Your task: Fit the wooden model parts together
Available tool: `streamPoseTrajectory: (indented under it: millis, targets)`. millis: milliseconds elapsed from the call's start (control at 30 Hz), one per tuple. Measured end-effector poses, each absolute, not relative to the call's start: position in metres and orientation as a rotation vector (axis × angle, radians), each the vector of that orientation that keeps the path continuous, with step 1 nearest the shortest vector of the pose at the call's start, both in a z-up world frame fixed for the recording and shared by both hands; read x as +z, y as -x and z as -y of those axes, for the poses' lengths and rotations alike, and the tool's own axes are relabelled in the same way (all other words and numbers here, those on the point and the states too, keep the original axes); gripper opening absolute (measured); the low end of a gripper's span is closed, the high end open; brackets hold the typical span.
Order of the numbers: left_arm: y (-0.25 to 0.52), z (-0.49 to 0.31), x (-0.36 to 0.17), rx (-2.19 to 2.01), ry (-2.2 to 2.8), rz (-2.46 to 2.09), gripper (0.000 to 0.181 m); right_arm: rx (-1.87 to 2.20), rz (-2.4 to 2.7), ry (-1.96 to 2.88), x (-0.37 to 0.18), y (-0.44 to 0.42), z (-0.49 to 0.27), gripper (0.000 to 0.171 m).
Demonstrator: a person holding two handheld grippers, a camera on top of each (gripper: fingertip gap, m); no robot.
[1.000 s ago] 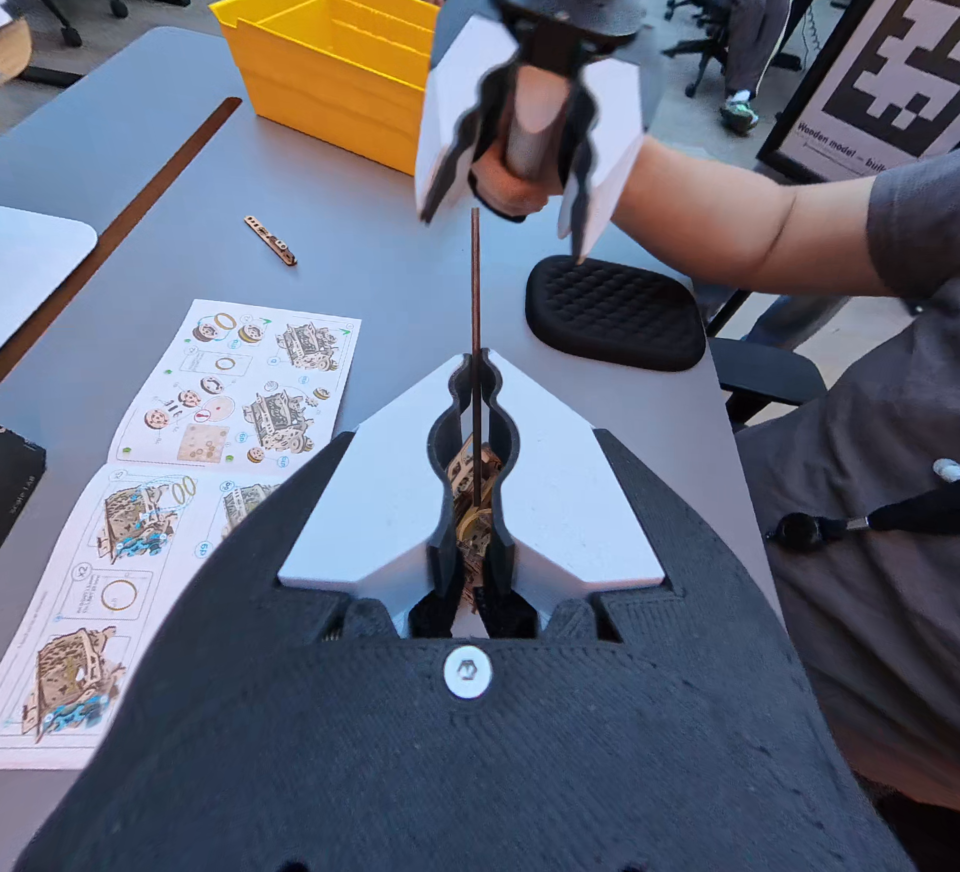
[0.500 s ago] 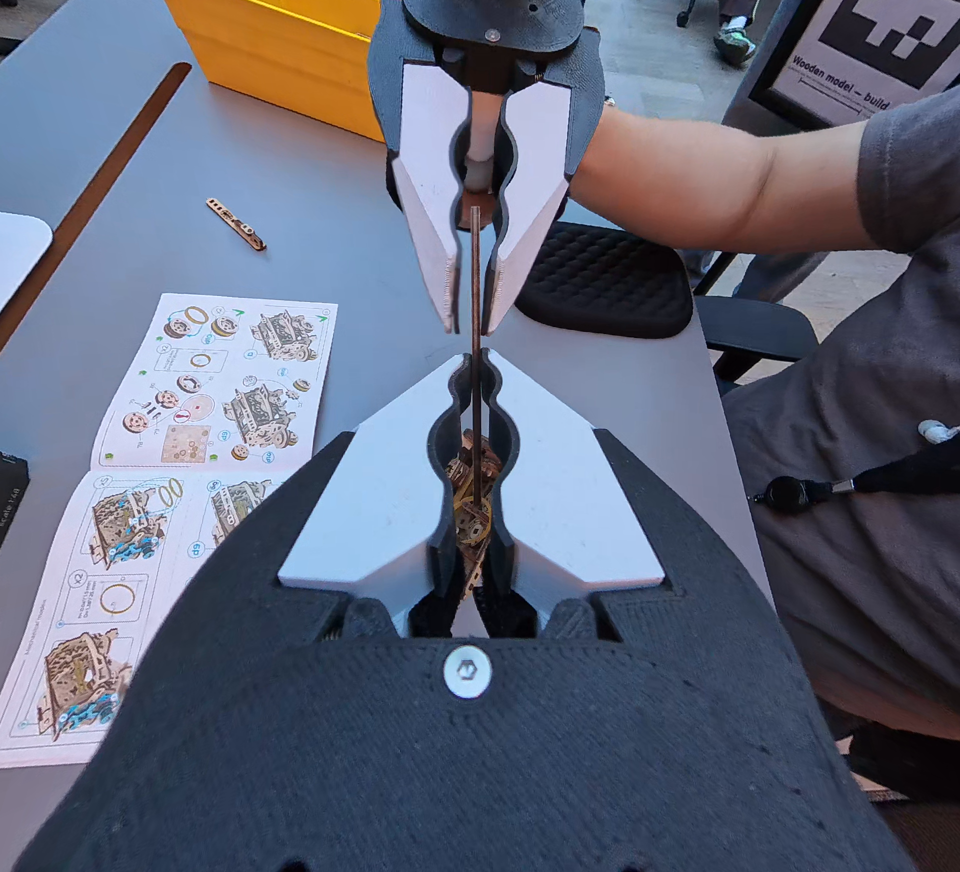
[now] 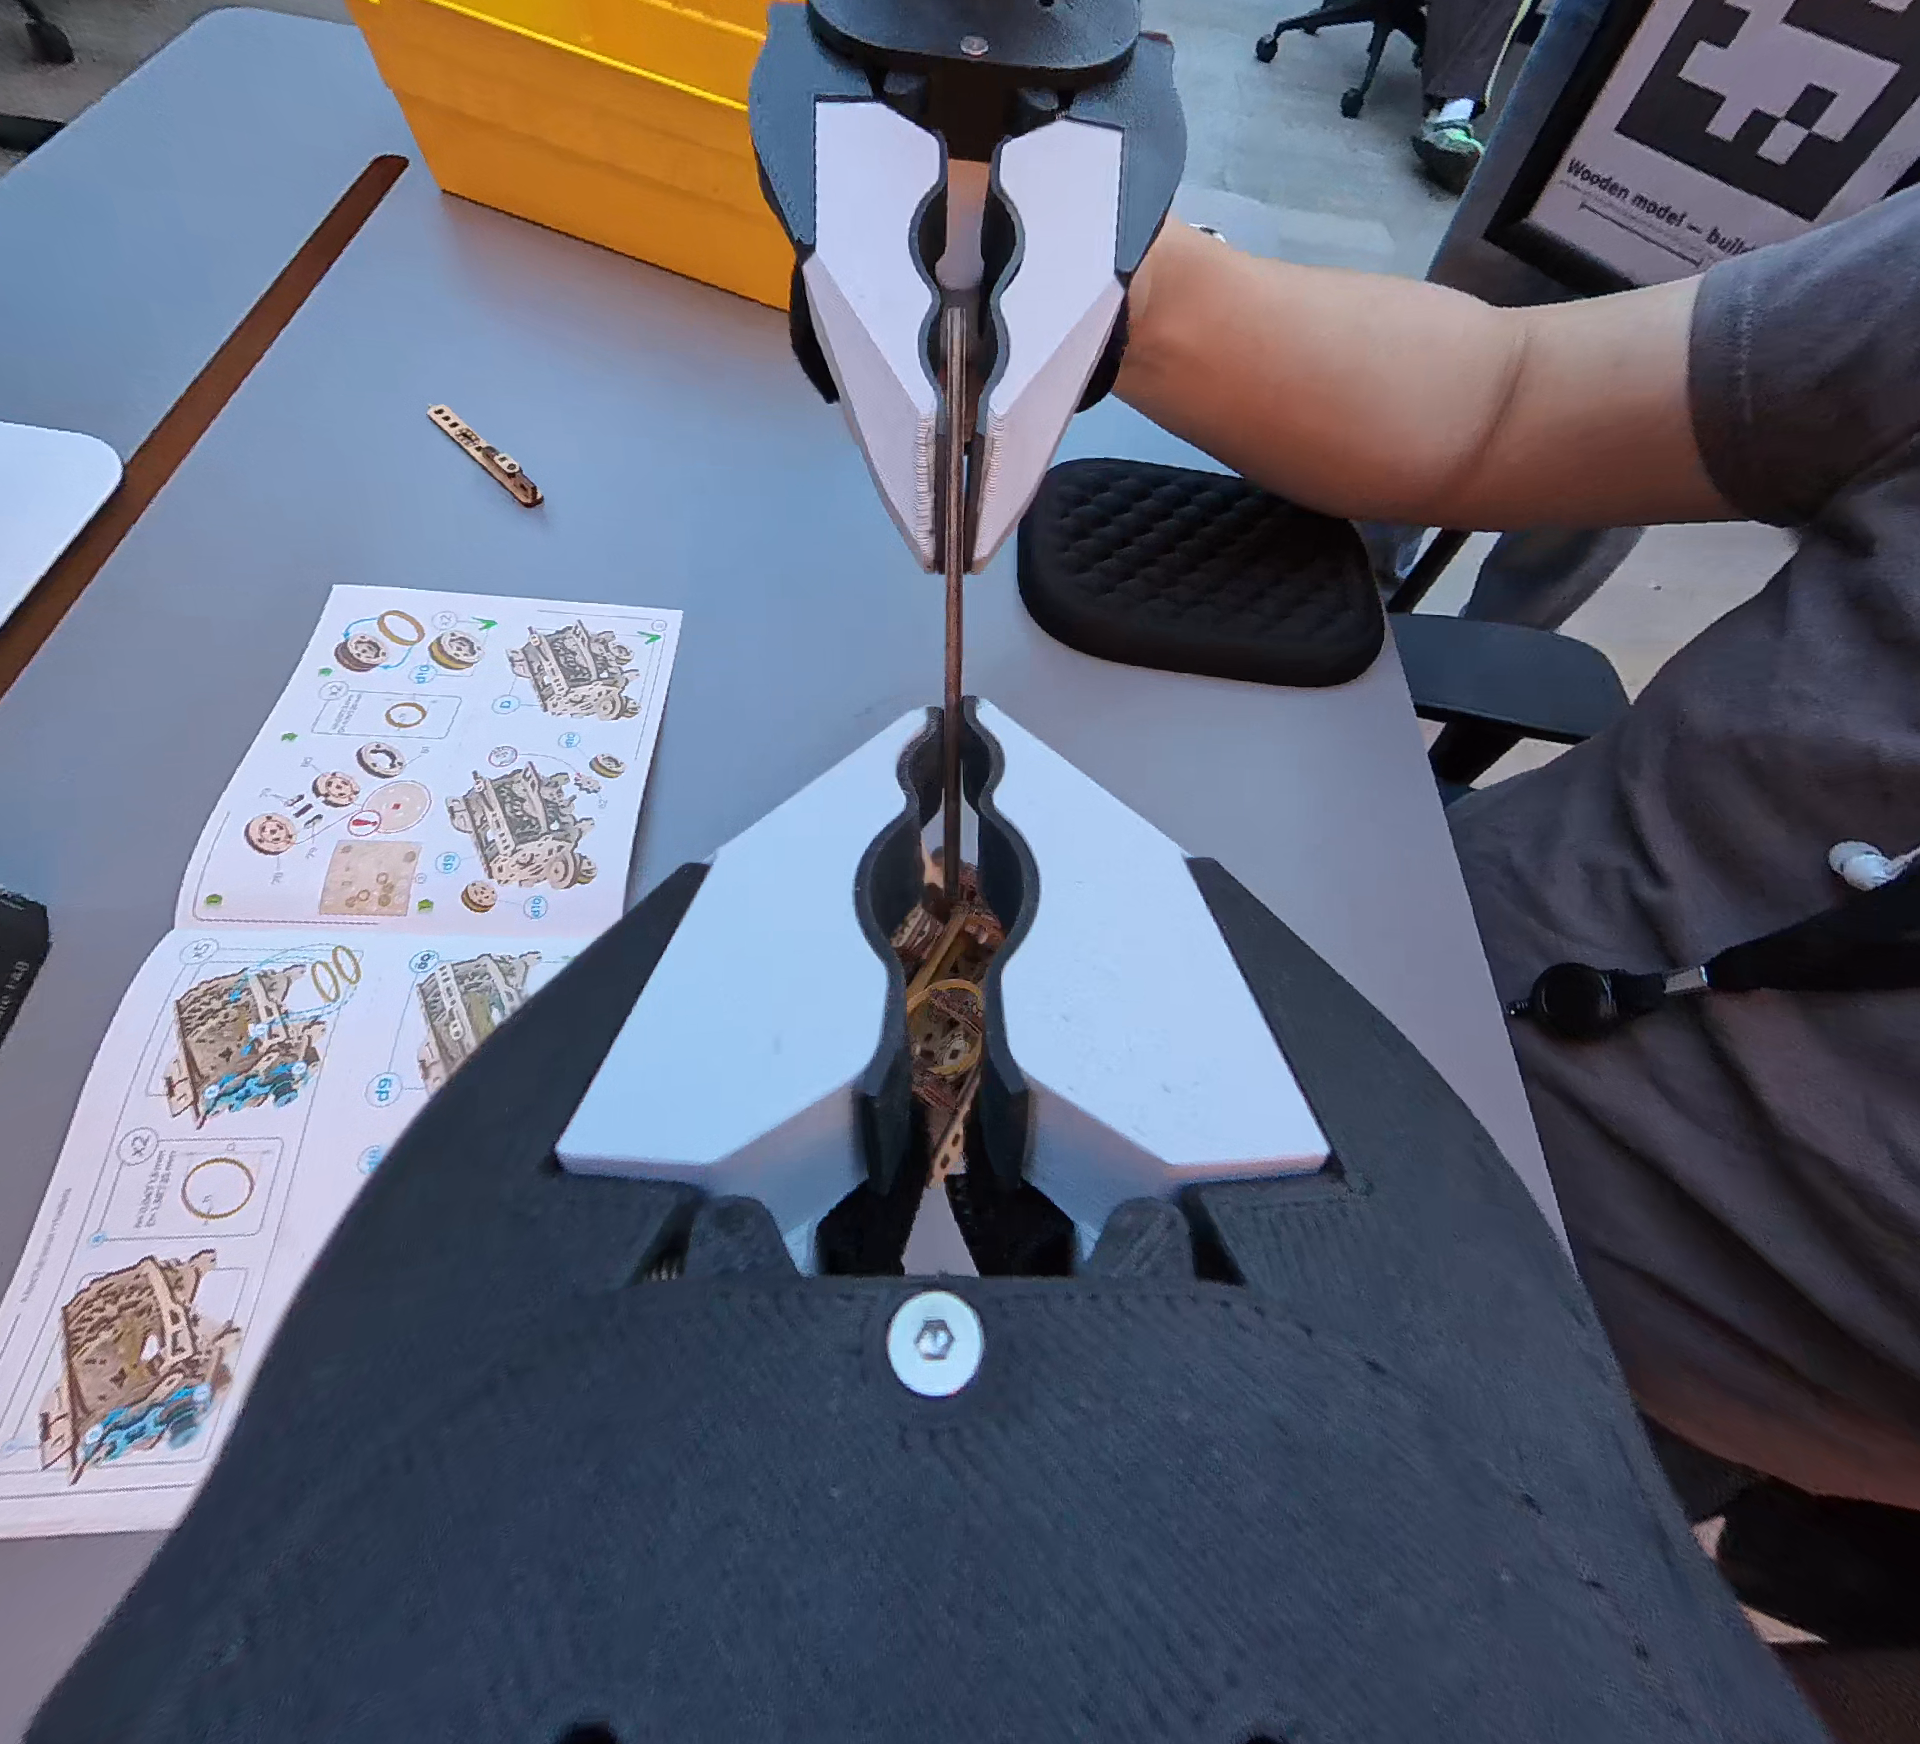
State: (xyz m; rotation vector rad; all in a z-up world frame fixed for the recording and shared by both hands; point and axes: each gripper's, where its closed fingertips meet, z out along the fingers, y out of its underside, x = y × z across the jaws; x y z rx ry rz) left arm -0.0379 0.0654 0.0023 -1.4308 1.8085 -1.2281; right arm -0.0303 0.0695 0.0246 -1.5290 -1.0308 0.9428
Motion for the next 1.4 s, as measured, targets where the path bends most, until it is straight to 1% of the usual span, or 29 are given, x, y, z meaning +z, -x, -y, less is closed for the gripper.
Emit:
streamPoseTrajectory:
  millis: [200, 233, 267, 467, 500, 600, 667, 700, 767, 967, 1067, 1233, 1400]
  targets:
    - [0.037, -0.065, 0.004, -1.214, 1.419, -1.814, 0.0, 0.938, 1.028, 1.514, 0.027, 0.034, -0.071, 0.01]
    - [0.037, -0.065, 0.005, -1.217, 1.421, -1.817, 0.0, 0.936, 1.036, 1.519, 0.026, 0.034, -0.07, 0.003]
    - [0.037, -0.065, 0.005, -1.214, 1.422, -1.823, 0.0, 0.934, 1.041, 1.522, 0.026, 0.034, -0.07, 0.001]
    - [0.037, -0.067, 0.003, -1.191, 1.423, -1.817, 0.001, 0.922, 1.052, 1.527, 0.024, 0.035, -0.071, 0.0]
    - [0.038, -0.07, 0.004, -1.176, 1.419, -1.792, 0.006, 0.895, 1.046, 1.517, 0.026, 0.034, -0.072, 0.0]
    - [0.054, -0.083, 0.009, -1.158, 1.395, -1.691, 0.049, 0.804, 1.071, 1.446, 0.05, 0.029, -0.062, 0.001]
    - [0.071, -0.09, 0.006, -1.189, 1.367, -1.63, 0.068, 0.692, 1.138, 1.404, 0.067, 0.024, -0.051, 0.001]
    - [0.078, -0.094, 0.0, -1.19, 1.351, -1.612, 0.075, 0.616, 1.198, 1.419, 0.066, 0.022, -0.049, 0.001]
    - [0.088, -0.099, -0.021, -1.192, 1.336, -1.622, 0.082, 0.475, 1.338, 1.446, 0.05, 0.022, -0.05, 0.001]
    - [0.085, -0.088, -0.088, -1.238, 1.377, -1.834, 0.092, 0.333, 1.578, 1.428, 0.027, 0.043, -0.06, 0.001]
    - [0.08, -0.087, -0.097, -1.28, 1.347, -1.898, 0.093, 0.322, 1.659, 1.472, 0.012, 0.051, -0.065, 0.0]
    - [0.075, -0.085, -0.092, -1.411, 1.273, -1.896, 0.095, 0.358, 1.704, 1.509, -0.019, 0.052, -0.069, 0.0]
    - [0.075, -0.084, -0.103, -1.391, 1.275, -1.905, 0.095, 0.42, 1.697, 1.512, -0.024, 0.051, -0.064, 0.0]
